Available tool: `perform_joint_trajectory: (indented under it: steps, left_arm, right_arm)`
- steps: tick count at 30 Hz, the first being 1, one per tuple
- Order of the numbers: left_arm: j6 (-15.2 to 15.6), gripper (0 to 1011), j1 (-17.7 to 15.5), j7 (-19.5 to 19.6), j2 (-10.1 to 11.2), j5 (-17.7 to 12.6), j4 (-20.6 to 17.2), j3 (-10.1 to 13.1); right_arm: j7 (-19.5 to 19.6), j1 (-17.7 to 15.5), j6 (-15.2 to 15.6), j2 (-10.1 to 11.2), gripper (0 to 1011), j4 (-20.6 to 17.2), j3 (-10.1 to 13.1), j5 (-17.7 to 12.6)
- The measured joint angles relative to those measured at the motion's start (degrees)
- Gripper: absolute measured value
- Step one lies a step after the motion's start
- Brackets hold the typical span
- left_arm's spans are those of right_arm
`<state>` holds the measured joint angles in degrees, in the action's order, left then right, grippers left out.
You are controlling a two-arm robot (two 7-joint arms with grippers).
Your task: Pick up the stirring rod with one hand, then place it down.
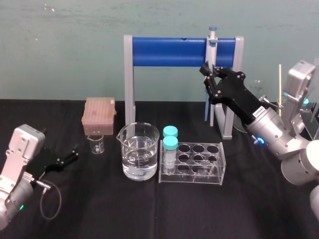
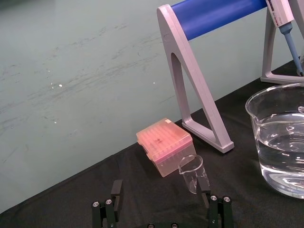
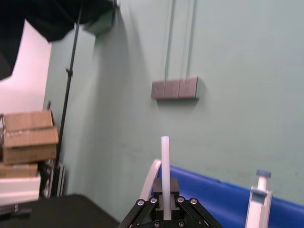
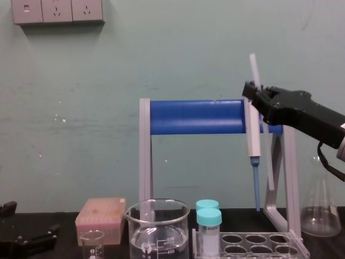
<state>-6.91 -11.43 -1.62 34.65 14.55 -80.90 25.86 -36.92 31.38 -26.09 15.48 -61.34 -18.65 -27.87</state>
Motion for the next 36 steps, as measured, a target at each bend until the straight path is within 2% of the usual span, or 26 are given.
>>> perform_joint_trajectory:
  steps: [2,5,8,11,18,36]
  left_arm:
    - [0.0,1000,0.0,0.0,0.0,0.0,0.0,0.0]
    - [0.0,1000,0.0,0.0,0.0,0.0,0.0,0.0]
    - [0.0,1000,0.0,0.0,0.0,0.0,0.0,0.0]
    - [0.0,1000,0.0,0.0,0.0,0.0,0.0,0.0]
    - [0.0,1000,0.0,0.0,0.0,0.0,0.0,0.0]
    - [0.0,1000,0.0,0.0,0.0,0.0,0.0,0.0]
  right_arm:
    - [-1.29,-0.37,-2.37,-0.61,70,0.72,0.73,-0.9]
    - [-2.99,-0.9,-4.22,-1.11,70,1.57,1.55,-2.09]
    - [-4.47,-1.58,-4.87,-1.34,70,2.49,2.17,-3.18]
    - [-4.96,-2.11,-4.75,-1.31,70,2.97,2.44,-3.51]
    - [-4.06,-3.74,-2.25,-0.78,70,3.08,2.8,-2.88]
    - [-4.23,-3.53,-2.68,-0.84,70,3.12,2.79,-3.01]
